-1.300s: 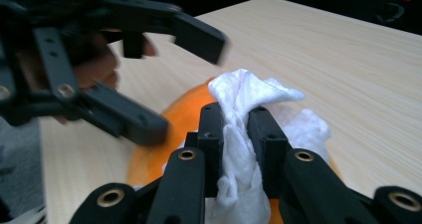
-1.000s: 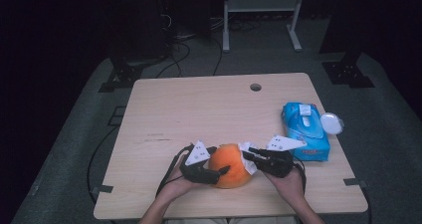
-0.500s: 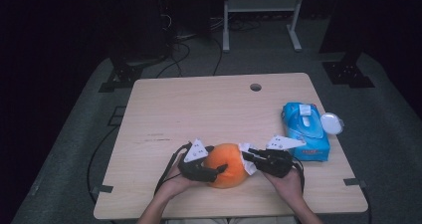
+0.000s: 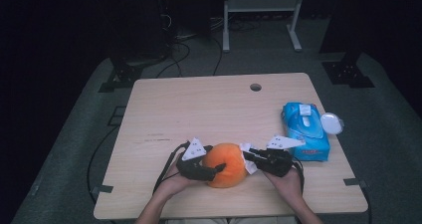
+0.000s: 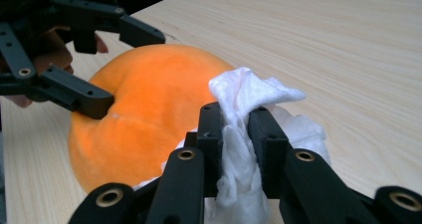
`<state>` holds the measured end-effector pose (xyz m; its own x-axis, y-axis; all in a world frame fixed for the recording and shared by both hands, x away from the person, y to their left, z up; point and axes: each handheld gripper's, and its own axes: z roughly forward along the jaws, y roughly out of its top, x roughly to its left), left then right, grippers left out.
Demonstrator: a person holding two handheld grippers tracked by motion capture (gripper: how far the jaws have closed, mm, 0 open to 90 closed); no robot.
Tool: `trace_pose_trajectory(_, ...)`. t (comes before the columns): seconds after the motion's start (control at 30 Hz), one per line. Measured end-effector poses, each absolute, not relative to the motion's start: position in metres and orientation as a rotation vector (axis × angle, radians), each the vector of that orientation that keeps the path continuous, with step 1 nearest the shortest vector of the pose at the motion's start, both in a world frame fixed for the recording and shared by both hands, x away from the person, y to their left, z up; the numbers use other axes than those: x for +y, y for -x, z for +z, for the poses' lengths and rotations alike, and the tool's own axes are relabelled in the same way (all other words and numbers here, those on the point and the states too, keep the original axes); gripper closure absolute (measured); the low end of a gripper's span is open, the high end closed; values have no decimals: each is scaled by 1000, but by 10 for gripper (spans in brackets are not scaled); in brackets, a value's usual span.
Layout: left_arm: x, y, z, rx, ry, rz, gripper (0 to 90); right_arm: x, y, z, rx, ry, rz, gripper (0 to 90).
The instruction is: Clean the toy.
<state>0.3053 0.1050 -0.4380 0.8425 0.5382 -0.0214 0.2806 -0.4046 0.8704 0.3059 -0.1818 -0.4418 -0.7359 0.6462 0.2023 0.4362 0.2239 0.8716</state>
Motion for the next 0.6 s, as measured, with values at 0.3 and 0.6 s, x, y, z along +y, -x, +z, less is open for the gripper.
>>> trace_pose_trajectory(0.3, 102, -302, -432, 600, -1974, 325, 217, -171, -299, -434, 2294, -977, 1590, 764)
trace_pose_trajectory(0.6, 106, -307, -438, 614, -1999, 327, 244, -168, -298, -432, 2289, -953, 1586, 765)
